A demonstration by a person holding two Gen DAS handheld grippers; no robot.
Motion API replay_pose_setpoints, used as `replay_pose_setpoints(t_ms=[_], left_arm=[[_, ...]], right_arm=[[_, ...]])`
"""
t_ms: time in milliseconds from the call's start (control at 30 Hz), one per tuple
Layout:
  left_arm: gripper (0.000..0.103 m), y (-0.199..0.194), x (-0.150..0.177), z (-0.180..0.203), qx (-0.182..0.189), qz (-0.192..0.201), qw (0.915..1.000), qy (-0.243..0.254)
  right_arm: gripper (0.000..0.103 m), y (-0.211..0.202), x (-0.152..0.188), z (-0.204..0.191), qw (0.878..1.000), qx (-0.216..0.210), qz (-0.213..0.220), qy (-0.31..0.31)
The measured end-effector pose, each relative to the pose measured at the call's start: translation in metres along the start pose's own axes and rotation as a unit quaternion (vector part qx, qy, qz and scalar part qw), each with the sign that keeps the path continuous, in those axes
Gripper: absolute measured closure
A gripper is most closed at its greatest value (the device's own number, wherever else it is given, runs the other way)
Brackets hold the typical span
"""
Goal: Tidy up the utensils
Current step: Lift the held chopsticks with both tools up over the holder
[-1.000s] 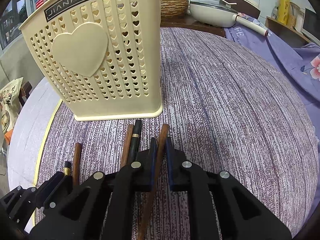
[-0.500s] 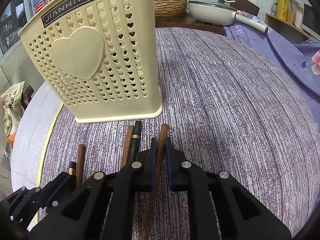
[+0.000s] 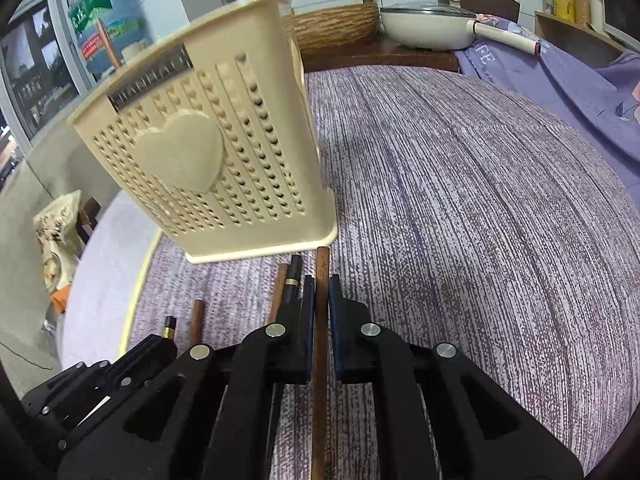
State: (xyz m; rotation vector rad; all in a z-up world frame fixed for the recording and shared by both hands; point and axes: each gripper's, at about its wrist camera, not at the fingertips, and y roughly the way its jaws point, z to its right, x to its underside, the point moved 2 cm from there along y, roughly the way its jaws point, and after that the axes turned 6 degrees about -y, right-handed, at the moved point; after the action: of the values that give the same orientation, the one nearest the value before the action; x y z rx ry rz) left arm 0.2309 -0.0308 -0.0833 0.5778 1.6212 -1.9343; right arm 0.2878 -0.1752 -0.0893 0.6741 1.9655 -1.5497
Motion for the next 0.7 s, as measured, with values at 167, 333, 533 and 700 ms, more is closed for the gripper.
replay_pose_setpoints(t_ms=[167,333,533,700], left_arm=[[0.096,-0.021,-0.011,-0.001,0.025,0.026,0.9993,-0.005],[0.096,-0.048,-0.024,0.002,0.042,0.06,0.9973,0.004],[0.096,-0.081,-0.039,0.003,0.066,0.095,0.9933,0.009],[0.096,-0.103,-0.047,0.0,0.082,0.114,0.99,0.011]], right_arm=[[0.095,-0.032,-0.011,0.0,0.999,-0.033,0.044,-0.004],[0.095,-0.068,-0.019,-0.006,0.995,-0.048,0.084,-0.02],[0.095,-0.118,-0.025,-0.018,0.988,-0.062,0.131,-0.047],[0.095,-0.151,-0.032,-0.022,0.983,-0.073,0.156,-0.066]])
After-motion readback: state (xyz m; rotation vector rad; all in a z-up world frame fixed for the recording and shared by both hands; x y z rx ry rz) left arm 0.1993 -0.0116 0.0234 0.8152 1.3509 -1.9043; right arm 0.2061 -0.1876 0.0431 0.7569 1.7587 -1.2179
